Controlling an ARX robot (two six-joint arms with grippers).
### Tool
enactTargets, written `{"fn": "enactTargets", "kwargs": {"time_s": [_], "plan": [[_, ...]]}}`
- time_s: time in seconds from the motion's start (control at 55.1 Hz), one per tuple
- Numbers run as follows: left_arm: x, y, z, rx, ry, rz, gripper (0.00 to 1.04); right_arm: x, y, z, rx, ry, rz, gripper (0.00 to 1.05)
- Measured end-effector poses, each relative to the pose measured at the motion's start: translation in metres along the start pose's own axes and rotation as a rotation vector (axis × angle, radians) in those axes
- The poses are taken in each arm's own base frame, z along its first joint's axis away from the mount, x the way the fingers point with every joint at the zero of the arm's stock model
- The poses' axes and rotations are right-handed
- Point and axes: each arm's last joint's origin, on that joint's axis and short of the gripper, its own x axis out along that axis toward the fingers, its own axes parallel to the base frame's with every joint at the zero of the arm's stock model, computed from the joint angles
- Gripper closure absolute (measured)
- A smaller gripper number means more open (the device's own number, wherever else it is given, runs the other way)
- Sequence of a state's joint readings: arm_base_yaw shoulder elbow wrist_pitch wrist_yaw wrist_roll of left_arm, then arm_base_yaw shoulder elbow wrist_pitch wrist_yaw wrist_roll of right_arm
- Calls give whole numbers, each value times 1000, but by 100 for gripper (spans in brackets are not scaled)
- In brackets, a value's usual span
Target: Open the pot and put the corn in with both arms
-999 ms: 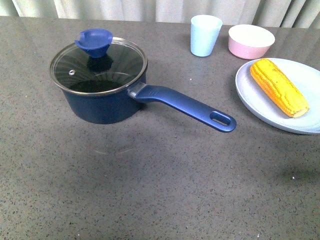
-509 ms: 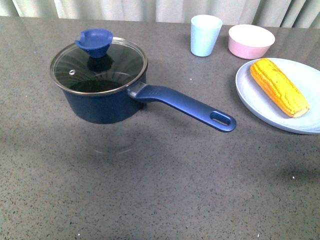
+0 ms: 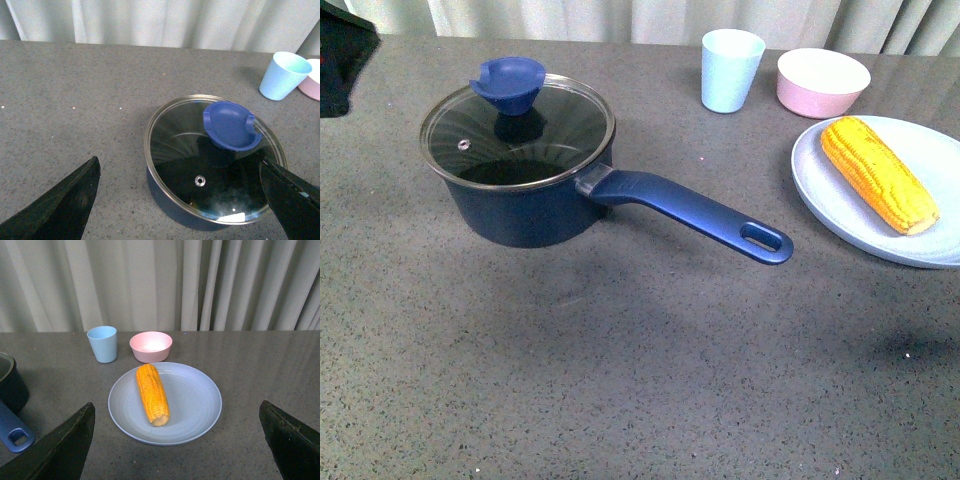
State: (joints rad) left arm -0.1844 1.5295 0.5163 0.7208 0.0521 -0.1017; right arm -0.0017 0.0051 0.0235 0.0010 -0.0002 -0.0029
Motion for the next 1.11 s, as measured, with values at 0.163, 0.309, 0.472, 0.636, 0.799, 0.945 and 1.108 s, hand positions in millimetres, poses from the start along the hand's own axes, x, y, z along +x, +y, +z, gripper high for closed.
{"fn": "enactTargets", "kwargs": {"time_s": [0.163,0.309,0.472,0.636,0.799,0.945,1.108], "plan": [[33,-12,-8,11,26,-46,9,0,0,0,0,0,0,9],[48,-23,-9,22,26,-74,9,0,0,0,0,0,0,9],[57,-25,-9,25,27,-75,9,0,0,0,0,0,0,9],[63,-29,-11,28,33,-85,9,0,0,0,0,0,0,9],[68,-34,-14,32,45,-102,9,0,0,0,0,0,0,9],[72,-38,-16,35,45,-111,9,0,0,0,0,0,0,9],[78,-40,-14,36,38,-113,9,0,0,0,0,0,0,9]]}}
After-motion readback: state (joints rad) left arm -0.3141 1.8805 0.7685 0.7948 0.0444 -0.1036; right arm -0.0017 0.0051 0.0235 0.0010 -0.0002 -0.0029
